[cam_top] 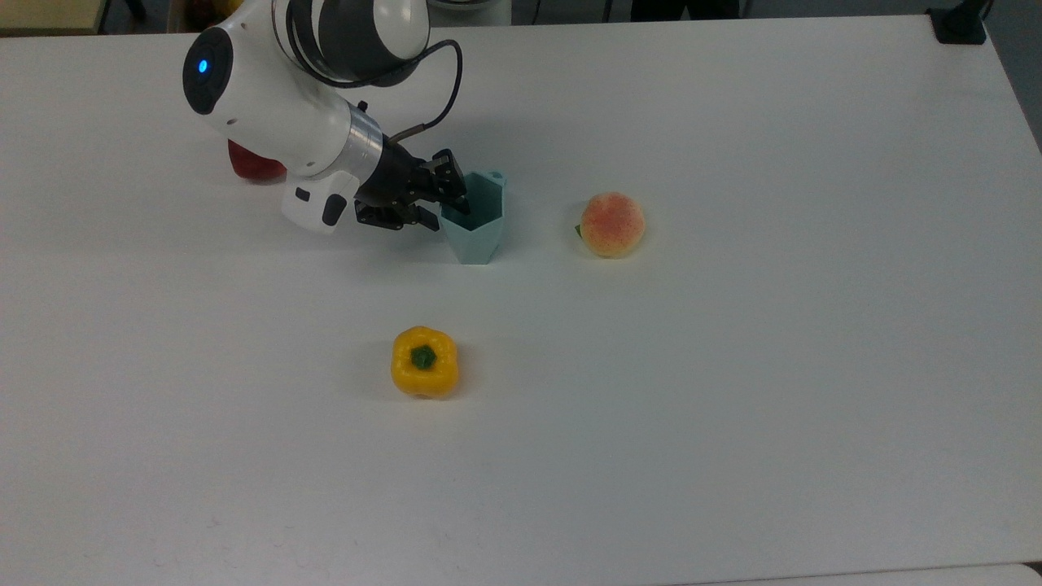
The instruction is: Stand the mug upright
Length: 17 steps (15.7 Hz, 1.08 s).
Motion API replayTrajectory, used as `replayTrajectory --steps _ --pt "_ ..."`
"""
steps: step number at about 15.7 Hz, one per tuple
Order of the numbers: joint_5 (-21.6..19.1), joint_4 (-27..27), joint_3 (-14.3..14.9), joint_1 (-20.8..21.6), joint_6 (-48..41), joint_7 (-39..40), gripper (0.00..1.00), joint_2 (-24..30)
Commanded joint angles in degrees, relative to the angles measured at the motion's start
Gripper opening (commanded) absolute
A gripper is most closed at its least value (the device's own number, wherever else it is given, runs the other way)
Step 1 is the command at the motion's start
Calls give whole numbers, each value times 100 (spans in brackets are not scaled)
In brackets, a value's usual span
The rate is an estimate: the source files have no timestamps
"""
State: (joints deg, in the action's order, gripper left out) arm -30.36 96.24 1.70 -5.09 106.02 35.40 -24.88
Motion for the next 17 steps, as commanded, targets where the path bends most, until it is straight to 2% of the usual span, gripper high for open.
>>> replayTrajectory --steps 1,4,6,8,11,14,17 --pt "-40 9 40 -1 -493 2 100 492" --pt "38 -149 40 -1 -1002 2 100 913" --pt "48 -499 58 -18 -1520 2 100 1212" --pt "30 -738 338 16 -1943 -7 100 1537" --pt "135 -739 374 69 -2138 -347 100 2056" --pt "591 -747 287 113 -2314 -1401 100 2434" --pt "1451 -861 234 368 -2358 -2446 100 2742"
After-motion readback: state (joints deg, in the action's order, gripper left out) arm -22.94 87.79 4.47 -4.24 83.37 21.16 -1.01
